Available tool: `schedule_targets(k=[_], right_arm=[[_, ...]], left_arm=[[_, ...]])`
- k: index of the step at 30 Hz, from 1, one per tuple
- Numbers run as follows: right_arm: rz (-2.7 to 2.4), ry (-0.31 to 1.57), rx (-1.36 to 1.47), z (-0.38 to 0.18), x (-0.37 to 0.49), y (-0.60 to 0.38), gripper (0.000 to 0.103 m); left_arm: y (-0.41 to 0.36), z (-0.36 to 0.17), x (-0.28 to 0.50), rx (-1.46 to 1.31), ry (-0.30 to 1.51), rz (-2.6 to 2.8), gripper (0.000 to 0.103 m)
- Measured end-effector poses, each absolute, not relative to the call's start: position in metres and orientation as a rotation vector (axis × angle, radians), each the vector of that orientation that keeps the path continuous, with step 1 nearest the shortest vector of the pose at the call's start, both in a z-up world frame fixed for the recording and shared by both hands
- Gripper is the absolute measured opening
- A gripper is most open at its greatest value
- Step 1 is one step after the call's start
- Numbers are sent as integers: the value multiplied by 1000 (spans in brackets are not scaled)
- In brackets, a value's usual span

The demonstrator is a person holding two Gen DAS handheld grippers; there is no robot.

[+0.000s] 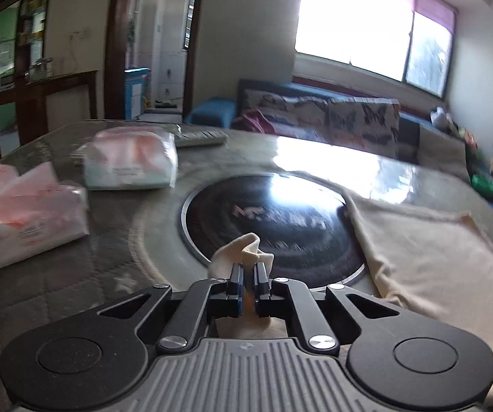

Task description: Fold clothes

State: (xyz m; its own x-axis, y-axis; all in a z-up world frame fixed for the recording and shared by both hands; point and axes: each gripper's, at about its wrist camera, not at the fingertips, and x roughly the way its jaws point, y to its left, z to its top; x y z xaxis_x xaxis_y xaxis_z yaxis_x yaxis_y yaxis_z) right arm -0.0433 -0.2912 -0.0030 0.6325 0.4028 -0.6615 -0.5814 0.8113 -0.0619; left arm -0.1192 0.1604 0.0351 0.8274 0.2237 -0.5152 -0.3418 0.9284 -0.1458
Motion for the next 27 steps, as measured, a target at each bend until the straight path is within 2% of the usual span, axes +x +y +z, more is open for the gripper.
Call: schedule_targets(k=[7, 16, 19, 27], right_arm=[[569, 681, -281, -3, -43, -290, 56], [567, 684, -286, -3, -43, -290, 56], [566, 685, -288, -3, -43, -290, 56], [559, 685, -293, -3, -42, -289, 61]], left_arm=[[195, 56, -161, -325, 443, 393, 5], [218, 16, -161, -304, 581, 498, 7], [219, 12, -161, -302, 595, 531, 16], [171, 38, -153, -246, 551, 406, 18]])
